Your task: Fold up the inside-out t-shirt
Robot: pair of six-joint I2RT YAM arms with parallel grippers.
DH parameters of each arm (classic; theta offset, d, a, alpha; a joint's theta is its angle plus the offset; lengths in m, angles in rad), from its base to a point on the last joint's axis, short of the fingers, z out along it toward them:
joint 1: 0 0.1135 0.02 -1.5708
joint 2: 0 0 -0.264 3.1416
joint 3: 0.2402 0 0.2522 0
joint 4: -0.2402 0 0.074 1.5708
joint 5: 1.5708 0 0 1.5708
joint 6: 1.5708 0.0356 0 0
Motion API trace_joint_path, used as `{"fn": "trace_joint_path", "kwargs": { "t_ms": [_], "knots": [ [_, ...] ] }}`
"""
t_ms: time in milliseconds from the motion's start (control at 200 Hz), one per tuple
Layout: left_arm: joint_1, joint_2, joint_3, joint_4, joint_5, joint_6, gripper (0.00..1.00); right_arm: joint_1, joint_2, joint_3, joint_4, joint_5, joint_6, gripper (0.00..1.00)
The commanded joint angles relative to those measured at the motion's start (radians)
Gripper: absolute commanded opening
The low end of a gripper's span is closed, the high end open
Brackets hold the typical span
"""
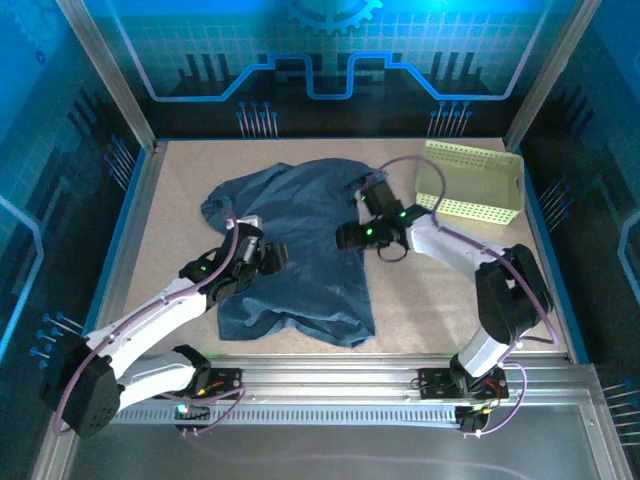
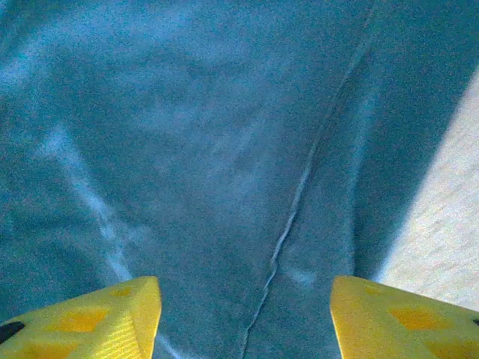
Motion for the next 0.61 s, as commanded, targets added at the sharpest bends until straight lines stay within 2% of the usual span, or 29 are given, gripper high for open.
{"fn": "trace_joint_path", "kwargs": {
  "t_ms": [0,75,240,485,600],
  "knots": [
    [0.041,0.046,-0.057,-0.005,0.086,-0.061,0.6,0.044,0.051,-0.024,0.117,-0.002,0.076,0.59],
    [0.043,0.09,-0.078,0.011,0.101,-0.09,0.6,0.067,0.09,-0.038,0.162,-0.041,0.095,0.56],
    [0.016,0.185,-0.115,0.097,0.169,-0.145,0.59,0.063,0.151,-0.01,0.093,0.052,0.116,0.53],
    [-0.152,0.304,-0.071,0.178,0.173,-0.215,0.6,-0.097,0.146,-0.069,0.012,0.123,0.168,0.47],
    [-0.215,0.312,-0.032,0.198,0.182,-0.238,0.62,-0.164,0.084,-0.13,-0.013,0.179,0.198,0.47]
  ]
}}
